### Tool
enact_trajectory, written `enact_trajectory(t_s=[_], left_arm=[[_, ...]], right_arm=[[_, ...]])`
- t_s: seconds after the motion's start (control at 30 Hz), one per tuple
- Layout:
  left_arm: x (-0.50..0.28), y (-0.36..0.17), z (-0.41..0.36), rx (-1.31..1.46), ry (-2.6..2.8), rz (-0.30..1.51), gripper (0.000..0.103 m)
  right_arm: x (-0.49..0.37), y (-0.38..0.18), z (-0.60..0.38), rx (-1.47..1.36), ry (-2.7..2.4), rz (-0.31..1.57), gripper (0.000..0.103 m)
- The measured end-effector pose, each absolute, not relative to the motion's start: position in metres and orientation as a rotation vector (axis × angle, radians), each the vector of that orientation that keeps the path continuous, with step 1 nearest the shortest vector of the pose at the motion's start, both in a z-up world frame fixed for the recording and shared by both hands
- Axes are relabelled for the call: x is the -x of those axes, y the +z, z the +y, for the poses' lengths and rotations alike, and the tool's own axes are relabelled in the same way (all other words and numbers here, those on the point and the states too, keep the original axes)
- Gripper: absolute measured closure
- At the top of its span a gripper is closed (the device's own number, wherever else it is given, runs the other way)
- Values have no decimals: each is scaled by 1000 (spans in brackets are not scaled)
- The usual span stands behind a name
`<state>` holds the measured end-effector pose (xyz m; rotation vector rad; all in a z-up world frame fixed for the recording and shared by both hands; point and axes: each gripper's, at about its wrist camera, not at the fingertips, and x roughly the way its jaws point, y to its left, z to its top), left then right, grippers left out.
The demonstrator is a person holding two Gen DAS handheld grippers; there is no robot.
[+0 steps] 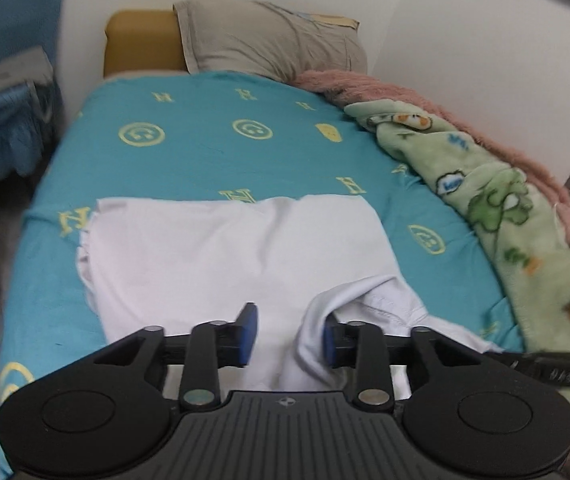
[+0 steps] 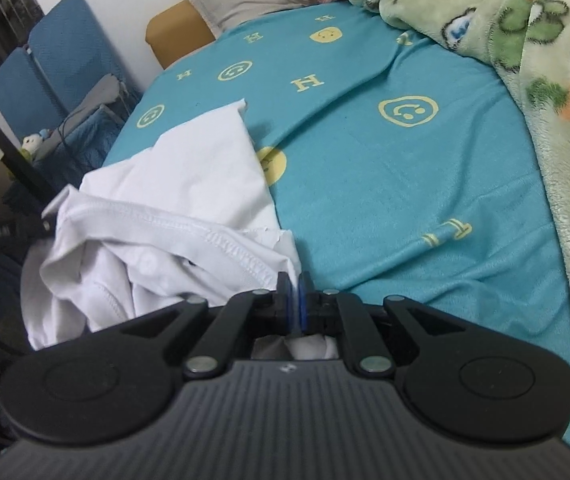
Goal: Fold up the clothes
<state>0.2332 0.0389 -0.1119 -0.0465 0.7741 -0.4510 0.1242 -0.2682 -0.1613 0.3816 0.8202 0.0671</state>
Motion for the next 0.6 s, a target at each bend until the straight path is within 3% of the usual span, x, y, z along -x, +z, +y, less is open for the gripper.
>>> enact_trajectory(t_s=[0.03,0.1,0.3,0.47,0.53,0.6], left_arm=[[-226,-106,39,27,-457,748,62],[-210,-92,39,-9,-453,690,58],[-157,-63,19,-171,-428,553,50],[-177,-79,24,-123,-287,642,43],[-194,-95,31,-87,-235,700,32],[-212,-114,40,-39,-226,799,31]], right_arm=[[-123,-160,-269,-396,69,802,46],[-119,-157,-270,-426,75,764,17],[-111,-146,-273,-458,35,697,20],[-112,-151,-272,-459,27,746,20],[-113,-155,-269,-449,30,777,20],[-113,-158,-263,-428,42,803,20]])
